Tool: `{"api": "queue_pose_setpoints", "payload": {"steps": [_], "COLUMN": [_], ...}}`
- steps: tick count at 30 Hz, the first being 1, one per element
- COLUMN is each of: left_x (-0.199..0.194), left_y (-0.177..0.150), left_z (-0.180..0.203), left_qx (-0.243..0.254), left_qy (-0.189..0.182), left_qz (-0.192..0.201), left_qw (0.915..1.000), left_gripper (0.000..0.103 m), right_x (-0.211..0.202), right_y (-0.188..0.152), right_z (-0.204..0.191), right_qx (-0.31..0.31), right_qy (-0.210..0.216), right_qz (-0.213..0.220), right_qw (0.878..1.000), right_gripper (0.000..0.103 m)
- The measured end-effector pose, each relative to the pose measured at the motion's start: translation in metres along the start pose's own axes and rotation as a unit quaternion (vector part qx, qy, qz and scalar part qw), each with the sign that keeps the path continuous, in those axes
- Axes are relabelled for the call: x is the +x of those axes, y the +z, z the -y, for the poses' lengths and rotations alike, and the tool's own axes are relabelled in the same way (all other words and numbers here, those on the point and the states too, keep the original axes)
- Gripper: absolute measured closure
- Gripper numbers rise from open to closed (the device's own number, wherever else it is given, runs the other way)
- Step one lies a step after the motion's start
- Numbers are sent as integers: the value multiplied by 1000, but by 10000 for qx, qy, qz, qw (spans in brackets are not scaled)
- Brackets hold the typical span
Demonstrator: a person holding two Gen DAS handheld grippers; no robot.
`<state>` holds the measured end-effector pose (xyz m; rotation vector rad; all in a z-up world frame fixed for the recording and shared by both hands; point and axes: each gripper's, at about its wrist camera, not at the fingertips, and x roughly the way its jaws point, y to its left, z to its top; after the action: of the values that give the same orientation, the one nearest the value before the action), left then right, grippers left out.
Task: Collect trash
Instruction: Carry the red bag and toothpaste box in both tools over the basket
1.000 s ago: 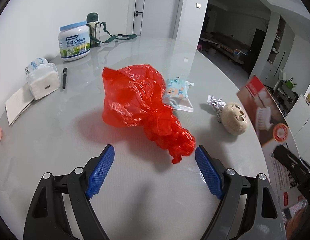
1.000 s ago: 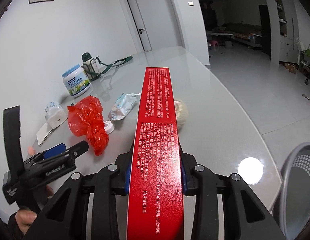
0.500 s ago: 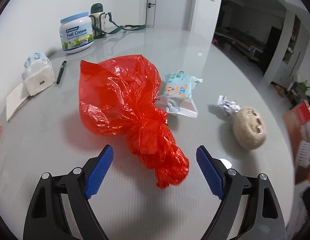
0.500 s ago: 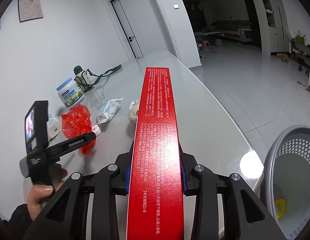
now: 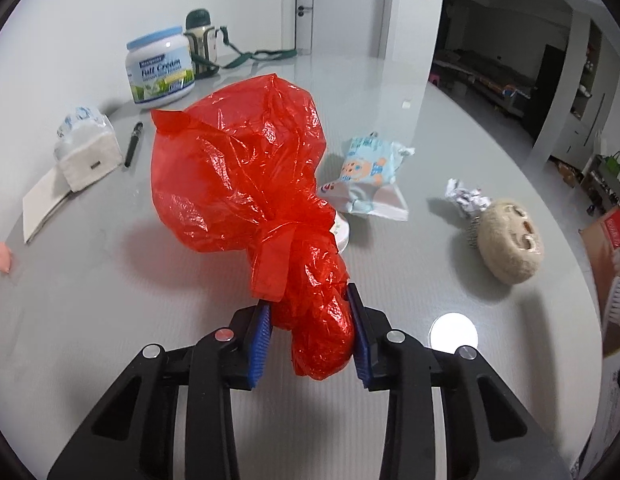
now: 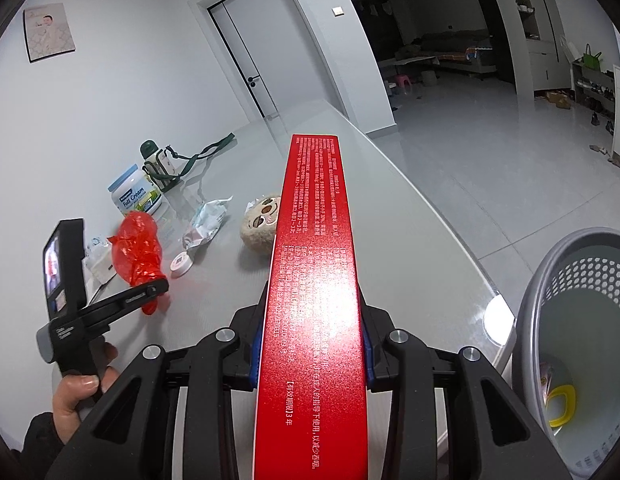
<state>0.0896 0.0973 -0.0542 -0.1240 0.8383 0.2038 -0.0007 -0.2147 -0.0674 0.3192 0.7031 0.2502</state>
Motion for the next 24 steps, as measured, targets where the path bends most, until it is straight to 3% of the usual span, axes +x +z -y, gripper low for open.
{"api": "queue_pose_setpoints", "payload": {"steps": [6, 13, 18, 24], "left_x": [-37, -79, -103, -117], "left_y": [-13, -29, -45, -77], "left_z": [16, 69, 123, 193], "left_qx": [385, 1016, 1532, 2240], "left_qy": [-264, -983, -1565, -2186], "left_qz": [232, 427, 508, 348], "left_qw": [9986, 9890, 9744, 9491], "left_gripper": [69, 69, 69, 69], "right_x": [-15, -50, -84, -113], "right_y": [-3, -12, -24, -41], "right_z": [1, 21, 52, 96], "right_qx": [44, 236, 467, 829], "right_qy": [-79, -398, -774, -1278], "right_qz": [119, 344, 533, 617], "right_qw": [9999, 9983, 9945, 9864], "right_gripper": [69, 69, 69, 69]}}
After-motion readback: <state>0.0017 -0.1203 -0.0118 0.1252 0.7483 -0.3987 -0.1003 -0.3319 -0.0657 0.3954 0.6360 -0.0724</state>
